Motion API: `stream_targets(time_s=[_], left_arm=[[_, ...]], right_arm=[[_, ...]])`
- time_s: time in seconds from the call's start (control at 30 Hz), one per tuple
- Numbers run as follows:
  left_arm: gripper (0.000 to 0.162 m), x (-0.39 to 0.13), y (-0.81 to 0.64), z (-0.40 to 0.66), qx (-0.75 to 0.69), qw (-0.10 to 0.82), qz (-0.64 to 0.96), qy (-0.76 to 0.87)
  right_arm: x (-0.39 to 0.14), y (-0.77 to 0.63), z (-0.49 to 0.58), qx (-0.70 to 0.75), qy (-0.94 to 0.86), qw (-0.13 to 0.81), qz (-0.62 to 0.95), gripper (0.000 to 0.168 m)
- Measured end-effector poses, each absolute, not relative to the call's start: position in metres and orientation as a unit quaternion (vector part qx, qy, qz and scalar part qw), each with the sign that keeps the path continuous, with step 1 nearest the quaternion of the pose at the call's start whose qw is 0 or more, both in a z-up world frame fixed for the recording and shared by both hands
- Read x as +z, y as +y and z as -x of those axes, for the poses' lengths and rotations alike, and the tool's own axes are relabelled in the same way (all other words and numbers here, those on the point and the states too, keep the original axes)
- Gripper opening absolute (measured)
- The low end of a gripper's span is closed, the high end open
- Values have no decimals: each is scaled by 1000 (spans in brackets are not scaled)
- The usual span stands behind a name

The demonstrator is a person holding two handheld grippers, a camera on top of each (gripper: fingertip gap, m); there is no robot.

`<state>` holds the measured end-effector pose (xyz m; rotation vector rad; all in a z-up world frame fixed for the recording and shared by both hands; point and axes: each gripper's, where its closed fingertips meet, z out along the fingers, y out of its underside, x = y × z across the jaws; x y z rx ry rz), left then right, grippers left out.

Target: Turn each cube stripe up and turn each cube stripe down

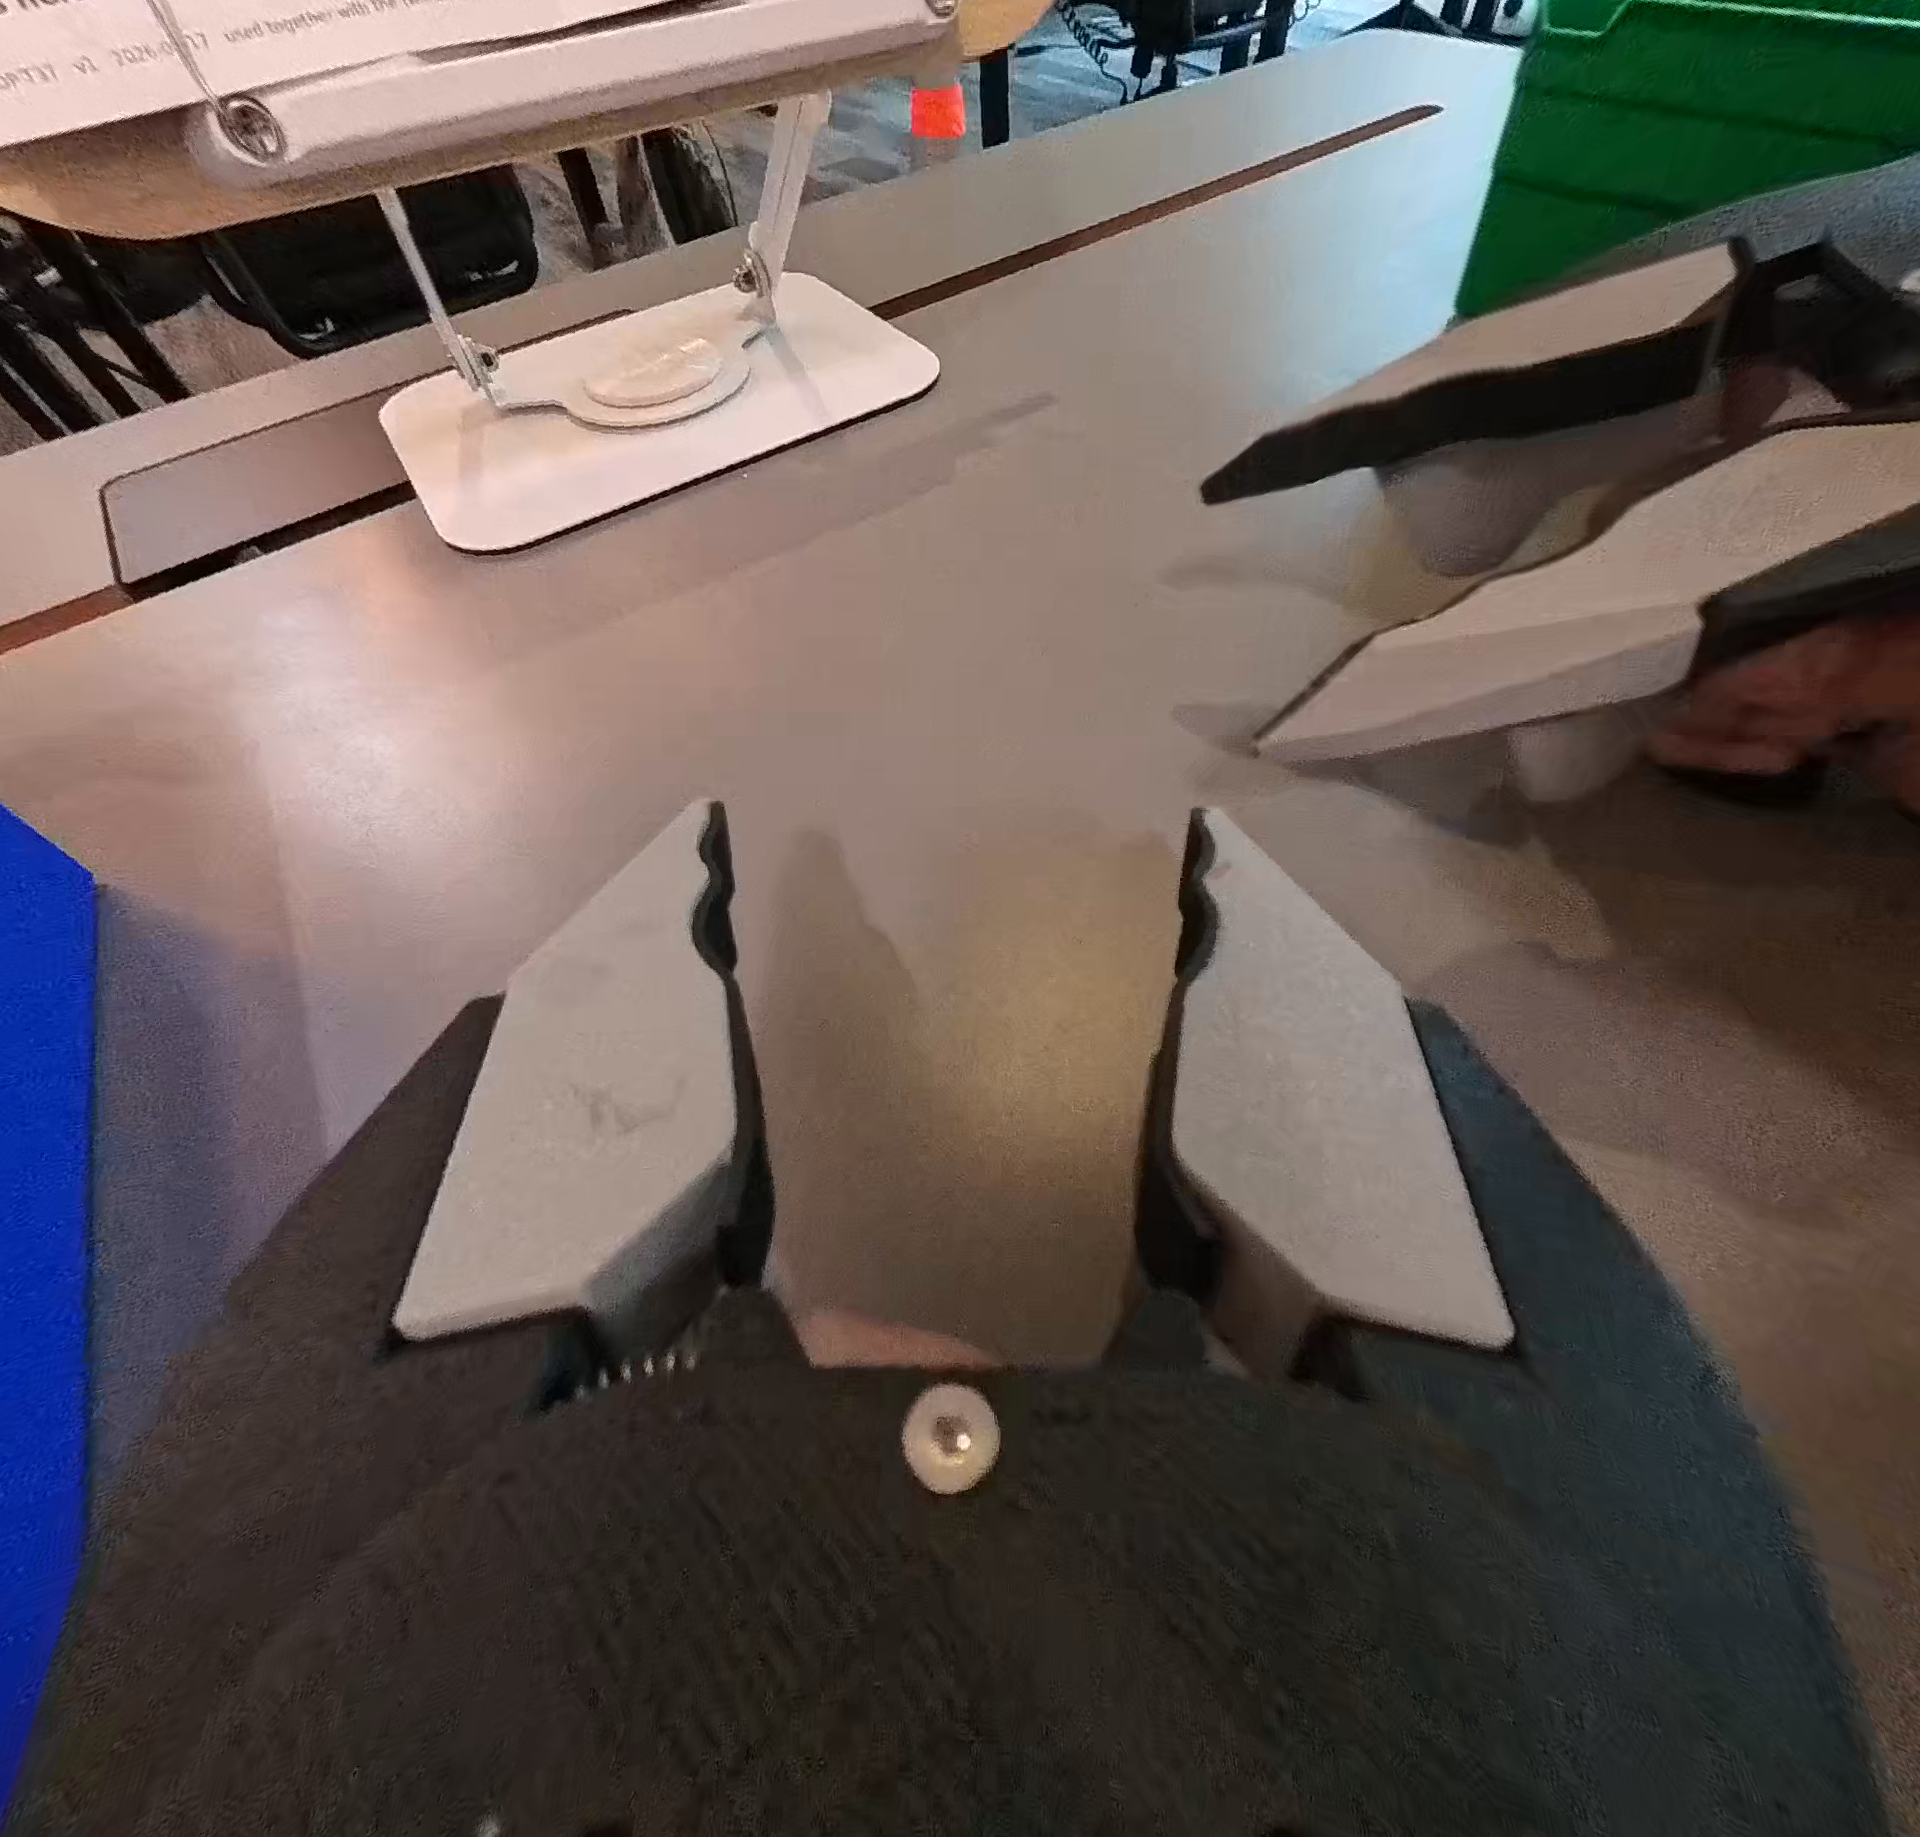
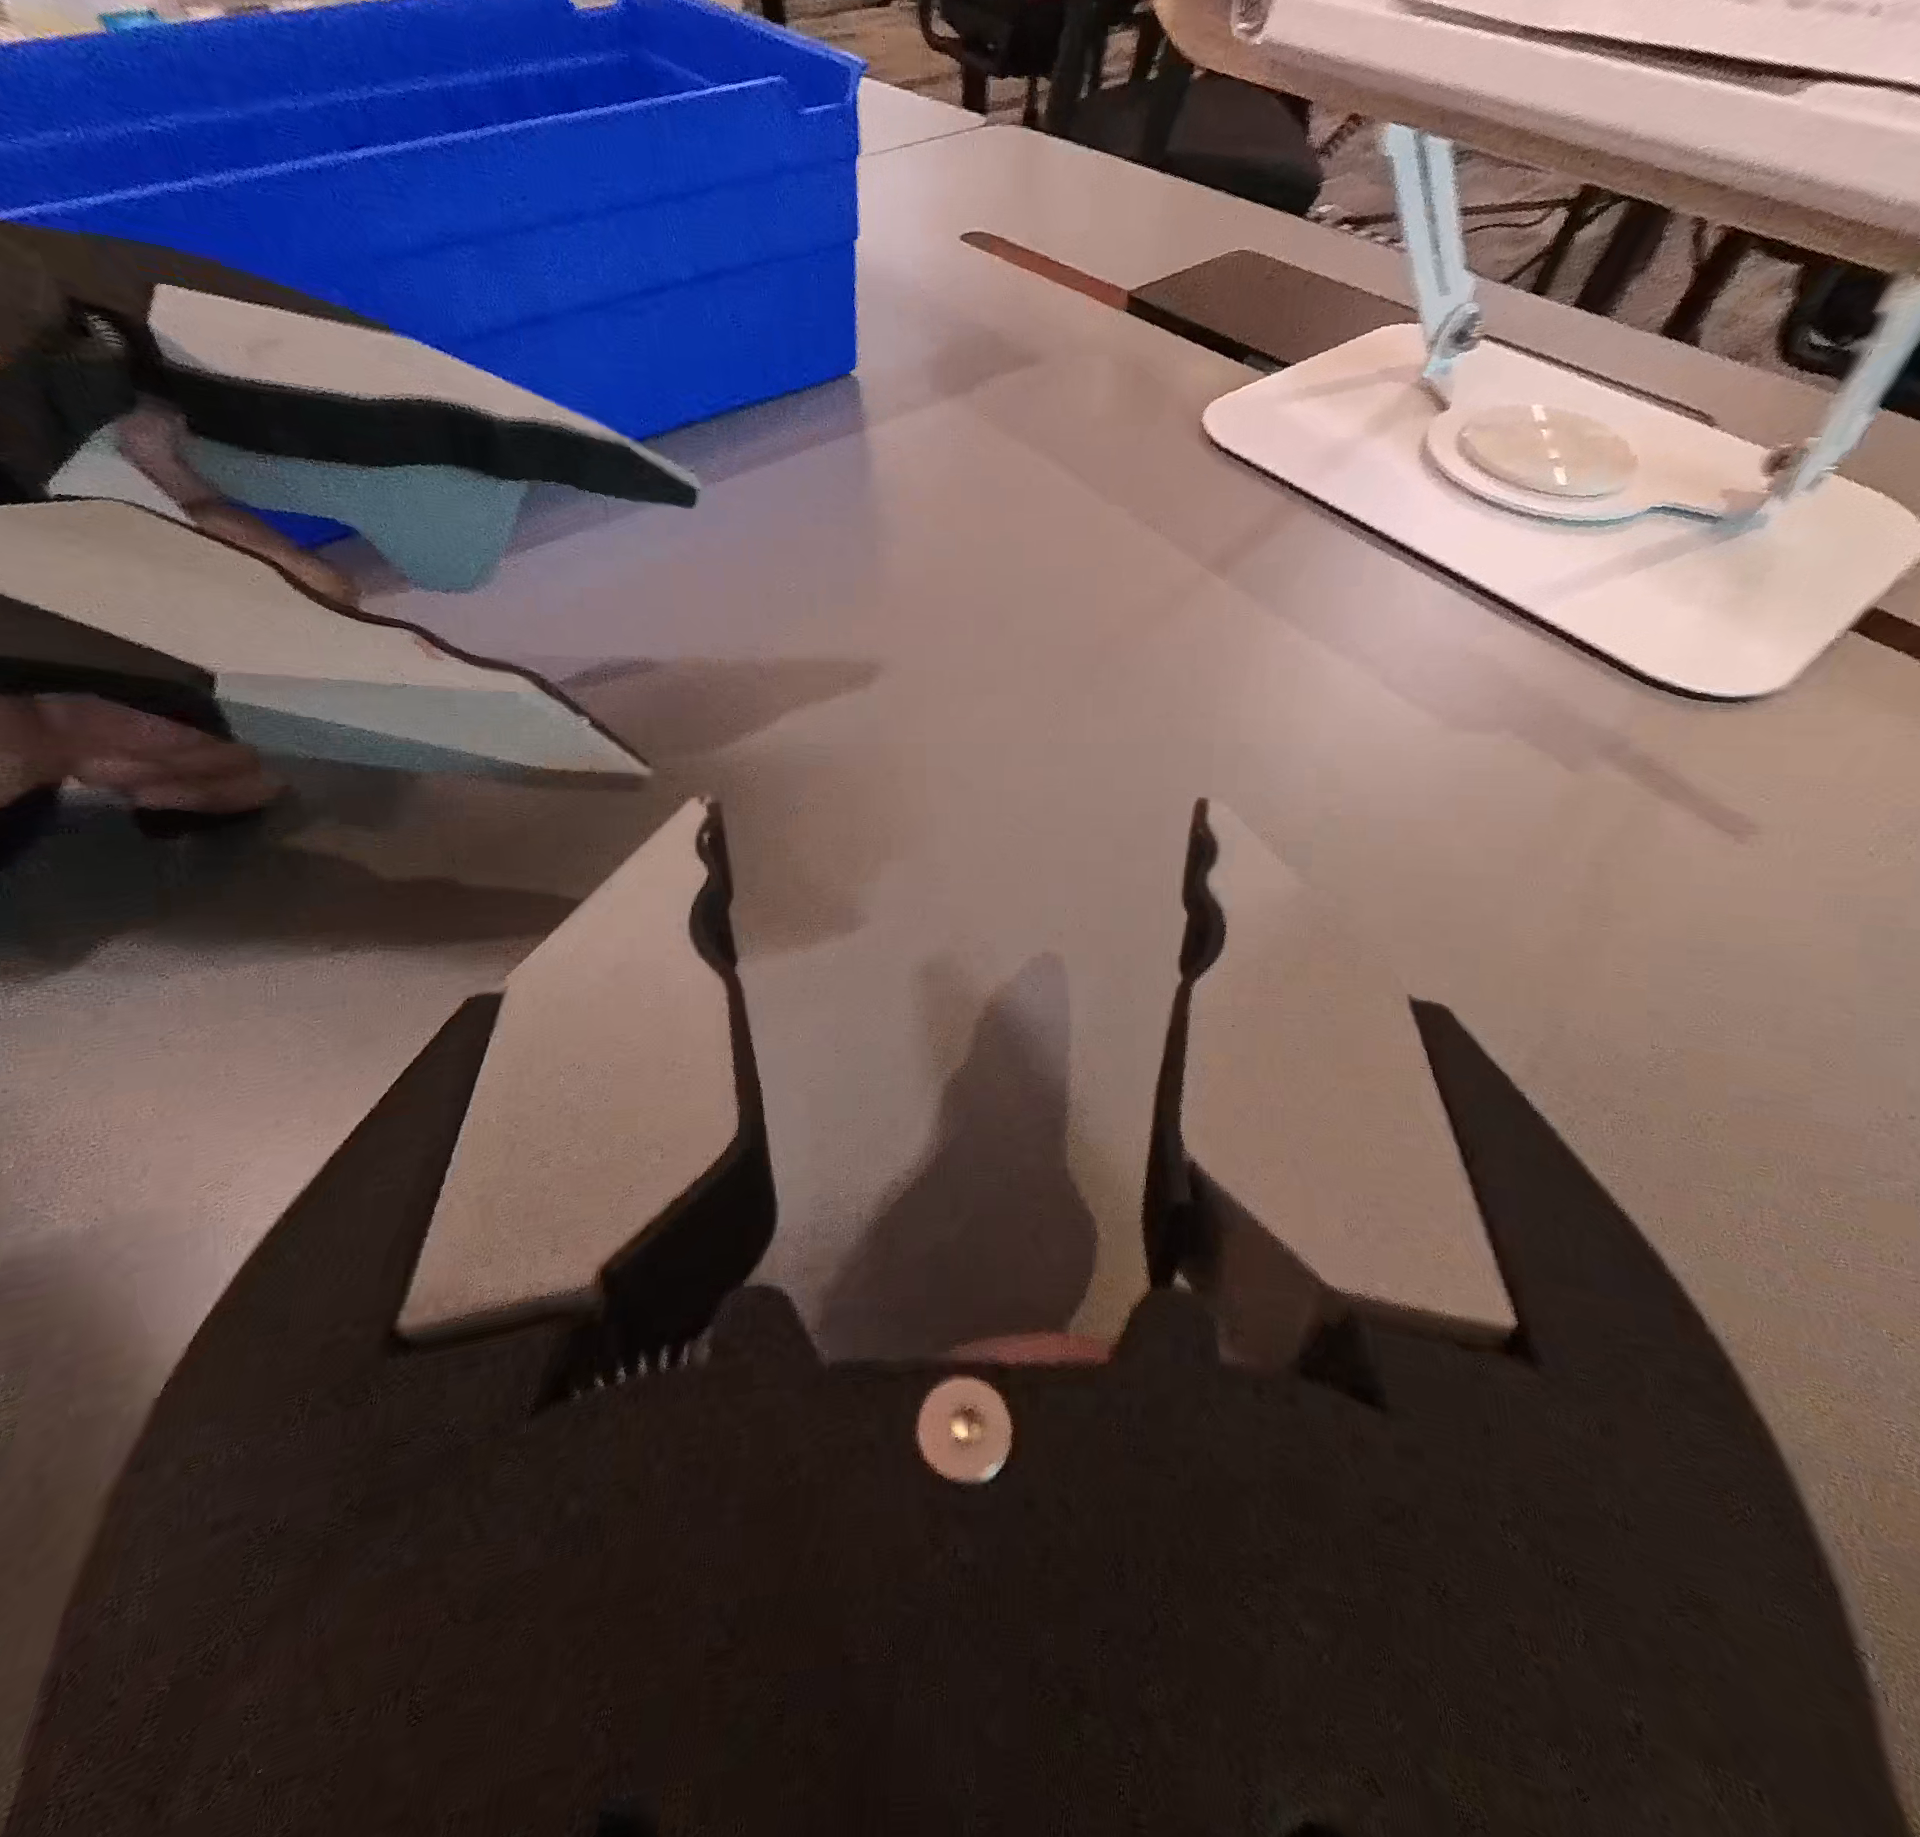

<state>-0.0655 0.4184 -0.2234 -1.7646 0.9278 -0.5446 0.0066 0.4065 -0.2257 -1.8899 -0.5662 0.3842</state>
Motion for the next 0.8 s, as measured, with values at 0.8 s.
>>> stream_targets(time_s=[0.8], left_arm=[[66,-221,419,61,-241,513,726,390]], right_arm=[[-234,404,16,222,-241,493,806,69]])
